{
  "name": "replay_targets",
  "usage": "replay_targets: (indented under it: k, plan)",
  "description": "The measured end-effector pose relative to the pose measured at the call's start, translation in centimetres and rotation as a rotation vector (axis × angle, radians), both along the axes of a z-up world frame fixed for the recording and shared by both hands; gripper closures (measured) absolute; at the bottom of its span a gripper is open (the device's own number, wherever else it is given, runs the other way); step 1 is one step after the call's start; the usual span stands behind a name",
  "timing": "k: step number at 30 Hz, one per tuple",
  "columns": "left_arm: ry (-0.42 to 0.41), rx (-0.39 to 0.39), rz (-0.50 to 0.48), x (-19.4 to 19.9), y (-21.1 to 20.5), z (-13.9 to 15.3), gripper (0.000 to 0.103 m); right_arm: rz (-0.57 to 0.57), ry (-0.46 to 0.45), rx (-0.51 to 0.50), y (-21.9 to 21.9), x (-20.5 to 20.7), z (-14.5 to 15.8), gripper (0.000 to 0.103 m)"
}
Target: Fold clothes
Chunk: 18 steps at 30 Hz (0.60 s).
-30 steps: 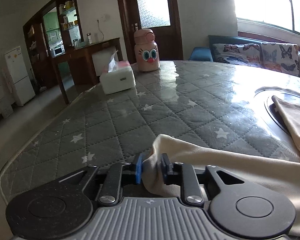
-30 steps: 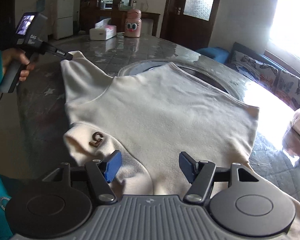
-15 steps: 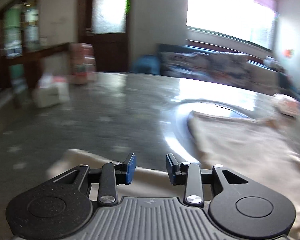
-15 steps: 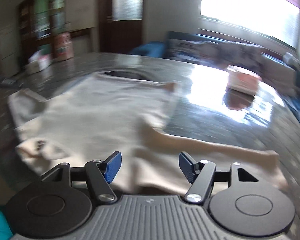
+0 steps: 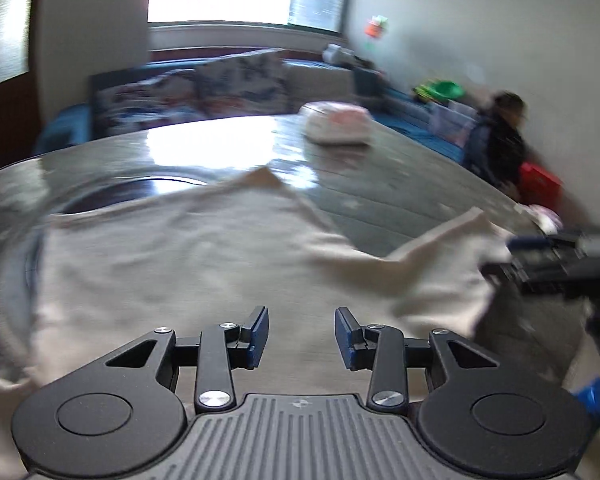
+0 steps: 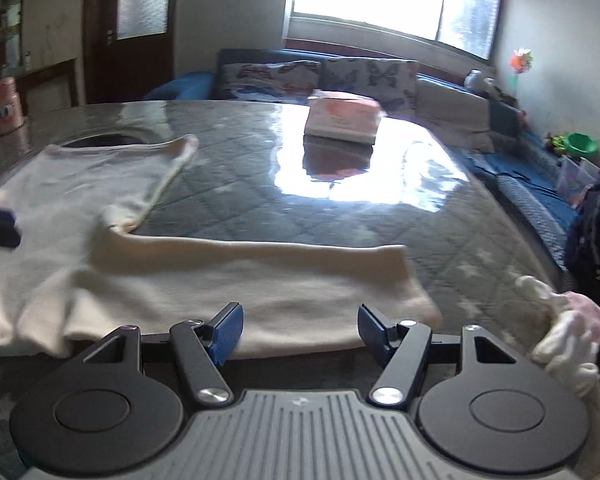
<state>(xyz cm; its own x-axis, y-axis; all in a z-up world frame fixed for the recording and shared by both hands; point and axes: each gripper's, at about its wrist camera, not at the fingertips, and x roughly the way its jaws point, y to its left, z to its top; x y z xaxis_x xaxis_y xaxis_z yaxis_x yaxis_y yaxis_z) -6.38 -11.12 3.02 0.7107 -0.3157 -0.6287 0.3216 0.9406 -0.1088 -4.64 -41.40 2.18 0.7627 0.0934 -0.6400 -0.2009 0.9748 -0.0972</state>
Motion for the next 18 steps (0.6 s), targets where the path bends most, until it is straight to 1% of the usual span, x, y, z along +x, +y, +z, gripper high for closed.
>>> replay_targets:
  k: [4,6,7,9,10,11,13,15,18]
  plan:
    - [0.018,0.014,-0.075,-0.6,-2.2,-0.7,0.063,-0.124,-0.008,0.017,-3.0,0.9,0.0,0.039]
    - [0.029,0.022,-0.095,-1.1,-2.6,-1.0,0.063,-0.173,0.0,0.026,-4.3,1.3,-0.2,0.043]
    - [0.032,0.025,-0.1,-1.2,-2.7,-1.1,0.063,-0.176,0.001,0.029,-4.4,1.4,-0.2,0.047]
    - [0.034,0.031,-0.107,-1.4,-2.8,-1.2,0.063,-0.175,-0.009,0.031,-4.5,1.7,0.0,0.052]
    - [0.032,0.035,-0.111,-1.4,-3.0,-1.1,0.063,-0.175,-0.014,0.032,-4.5,1.8,0.1,0.062]
    - [0.029,0.04,-0.114,-1.5,-3.1,-1.1,0.063,-0.174,-0.019,0.033,-4.6,1.9,0.1,0.077]
    - [0.026,0.045,-0.125,-1.7,-3.3,-1.0,0.063,-0.173,-0.029,0.035,-4.7,2.2,0.3,0.091]
    - [0.021,0.056,-0.14,-1.8,-3.4,-1.1,0.063,-0.172,-0.038,0.037,-4.8,2.4,0.5,0.093]
    - [0.01,0.075,-0.163,-2.1,-3.7,-1.2,0.062,-0.178,-0.053,0.034,-4.9,2.9,0.7,0.093]
